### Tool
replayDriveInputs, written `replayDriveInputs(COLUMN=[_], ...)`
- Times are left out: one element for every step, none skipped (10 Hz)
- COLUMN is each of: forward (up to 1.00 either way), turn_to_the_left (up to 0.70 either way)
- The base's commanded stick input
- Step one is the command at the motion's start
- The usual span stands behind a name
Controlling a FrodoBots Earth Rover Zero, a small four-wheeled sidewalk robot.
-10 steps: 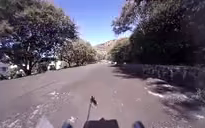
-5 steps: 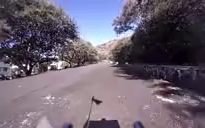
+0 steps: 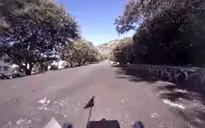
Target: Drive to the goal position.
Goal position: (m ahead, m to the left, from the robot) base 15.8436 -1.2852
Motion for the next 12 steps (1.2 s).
replayDriveInputs(forward=[0.50, 0.50, 0.50, 0.50, 0.50, 0.50, 0.50, 0.50, 0.50, 0.50, 0.50, 0.50], turn_to_the_left=[-0.05, 0.00, 0.00, 0.00, 0.00, 0.00, 0.00, 0.00, 0.00, 0.00, 0.00, 0.00])
